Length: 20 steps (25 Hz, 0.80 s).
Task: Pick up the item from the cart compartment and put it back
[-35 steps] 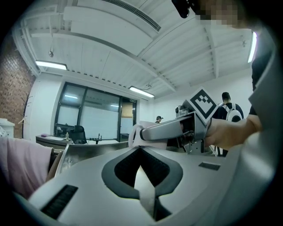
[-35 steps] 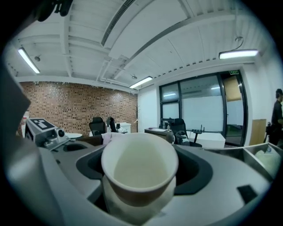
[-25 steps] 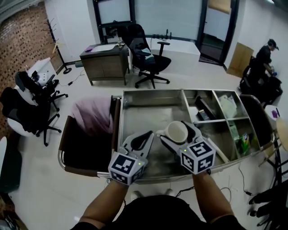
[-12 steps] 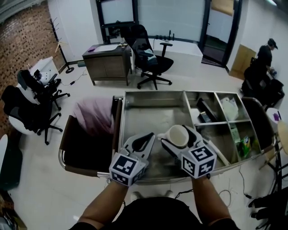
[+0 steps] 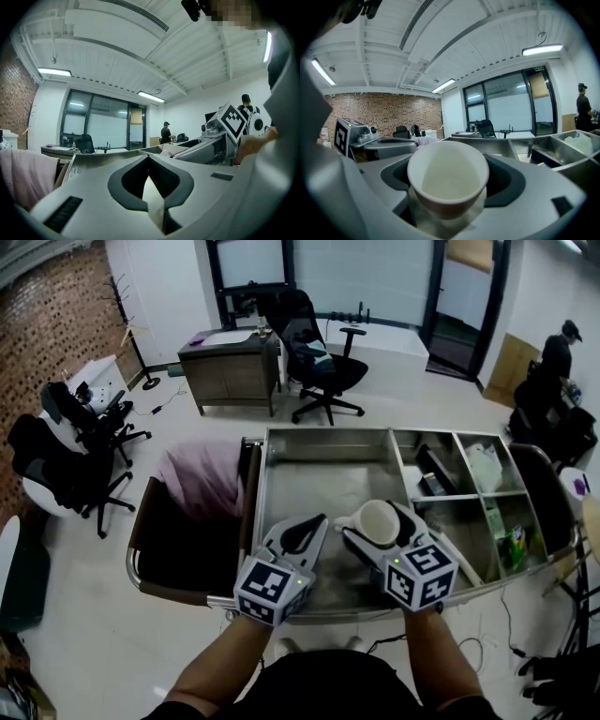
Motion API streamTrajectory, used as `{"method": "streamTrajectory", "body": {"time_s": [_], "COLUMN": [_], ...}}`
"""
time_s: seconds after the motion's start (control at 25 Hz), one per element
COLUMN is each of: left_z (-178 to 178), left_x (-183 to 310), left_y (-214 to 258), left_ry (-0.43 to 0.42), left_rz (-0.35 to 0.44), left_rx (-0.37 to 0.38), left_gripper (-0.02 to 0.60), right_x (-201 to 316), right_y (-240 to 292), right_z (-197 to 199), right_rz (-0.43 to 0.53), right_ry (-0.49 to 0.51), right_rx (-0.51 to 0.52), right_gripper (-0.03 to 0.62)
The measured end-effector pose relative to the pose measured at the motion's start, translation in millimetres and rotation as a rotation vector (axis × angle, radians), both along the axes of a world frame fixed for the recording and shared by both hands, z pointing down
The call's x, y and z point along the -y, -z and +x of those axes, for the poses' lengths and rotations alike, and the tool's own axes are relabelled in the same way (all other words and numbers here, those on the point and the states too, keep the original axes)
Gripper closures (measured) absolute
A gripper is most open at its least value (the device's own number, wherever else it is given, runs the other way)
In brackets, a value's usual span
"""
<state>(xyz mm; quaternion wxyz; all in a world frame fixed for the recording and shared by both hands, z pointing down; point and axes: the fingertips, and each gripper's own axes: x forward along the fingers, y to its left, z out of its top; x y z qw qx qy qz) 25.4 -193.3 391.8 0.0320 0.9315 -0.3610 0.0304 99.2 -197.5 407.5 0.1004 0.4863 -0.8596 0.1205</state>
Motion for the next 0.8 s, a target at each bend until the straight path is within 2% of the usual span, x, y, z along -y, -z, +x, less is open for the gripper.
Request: {"method": "streamTrajectory", "body": {"time_s": [0.8], "left_z": [0.5], "left_x": [-1.3], "left_y": [2.9], "left_ry": [0.002], "left_rz": [0.024], "left_rx": [0.004], "left_gripper": [0.581], "right_x": [-0.2], "right_y": [-2.7], "right_z": [-0.1], "right_rz": [-0.016], "right_ry": [0.008], "right_rx": [0.01], "right_gripper": [0.138]}}
